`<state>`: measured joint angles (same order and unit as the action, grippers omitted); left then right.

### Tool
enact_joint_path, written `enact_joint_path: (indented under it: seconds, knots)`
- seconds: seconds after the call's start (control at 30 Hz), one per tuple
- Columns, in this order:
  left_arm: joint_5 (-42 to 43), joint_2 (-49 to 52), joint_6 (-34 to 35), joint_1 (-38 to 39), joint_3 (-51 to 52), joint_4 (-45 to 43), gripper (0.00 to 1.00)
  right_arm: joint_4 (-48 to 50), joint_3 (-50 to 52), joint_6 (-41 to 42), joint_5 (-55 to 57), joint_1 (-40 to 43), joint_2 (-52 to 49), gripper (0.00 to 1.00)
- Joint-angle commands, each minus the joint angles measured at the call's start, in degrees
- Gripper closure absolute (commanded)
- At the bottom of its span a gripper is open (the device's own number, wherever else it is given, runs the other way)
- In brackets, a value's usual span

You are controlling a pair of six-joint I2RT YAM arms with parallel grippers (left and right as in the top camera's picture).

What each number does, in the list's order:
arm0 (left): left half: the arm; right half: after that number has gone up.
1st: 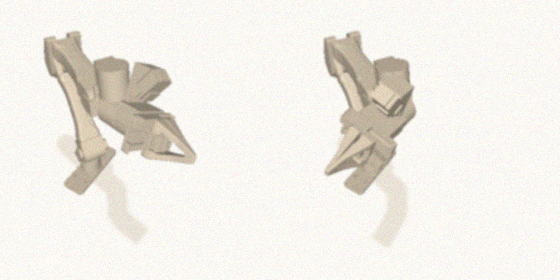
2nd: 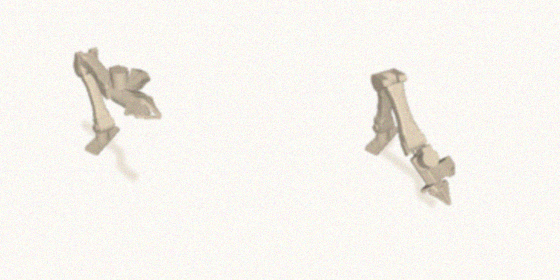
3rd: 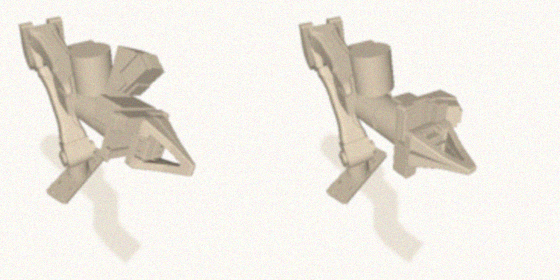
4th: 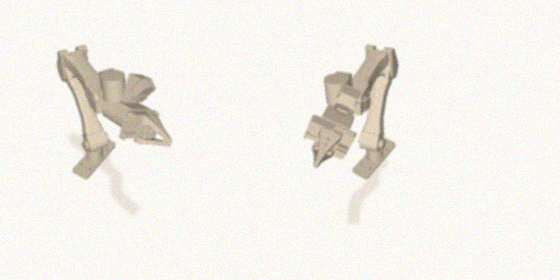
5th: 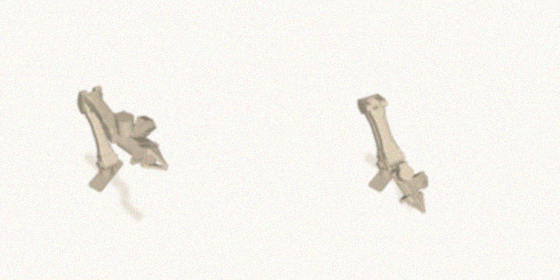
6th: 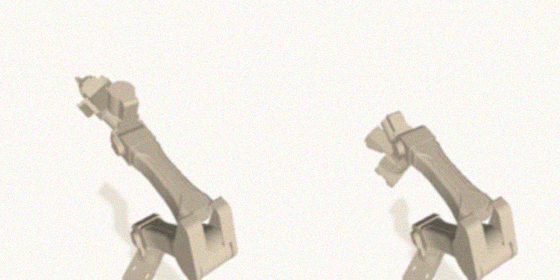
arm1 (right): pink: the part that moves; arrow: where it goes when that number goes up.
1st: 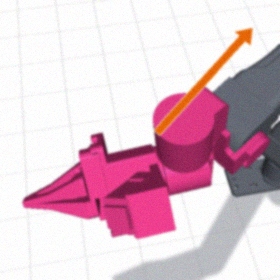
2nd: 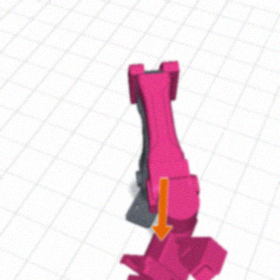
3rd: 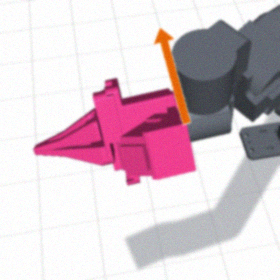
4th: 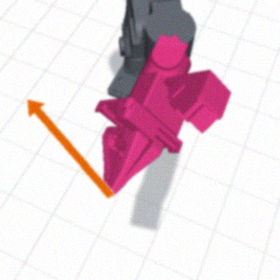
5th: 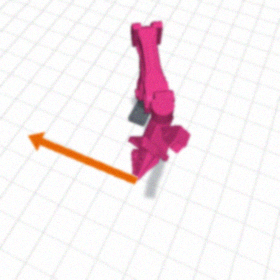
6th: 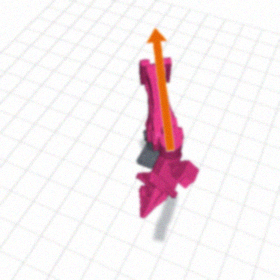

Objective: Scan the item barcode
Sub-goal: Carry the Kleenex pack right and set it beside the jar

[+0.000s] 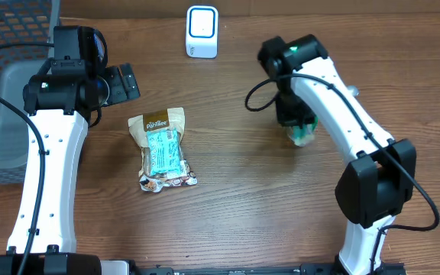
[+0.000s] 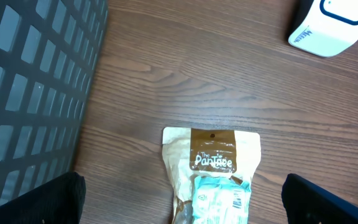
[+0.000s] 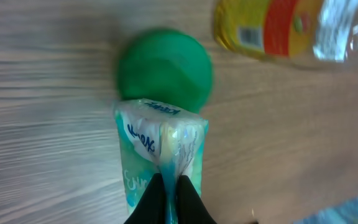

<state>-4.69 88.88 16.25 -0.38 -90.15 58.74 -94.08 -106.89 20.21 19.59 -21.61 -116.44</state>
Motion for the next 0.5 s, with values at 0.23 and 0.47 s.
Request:
enact_joint_path:
  seconds: [0.23, 0.47]
  knots:
    - [0.3, 0.2, -1.0, 0.1, -0.6, -0.1, 0.00, 0.3, 2.7, 2.6, -0.2, 5.3, -0.3, 0.67]
    - [0.3, 0.2, -1.0, 0.1, -0.6, -0.1, 0.01, 2.5, 2.7, 2.6, -1.7, 5.6, -0.3, 0.48]
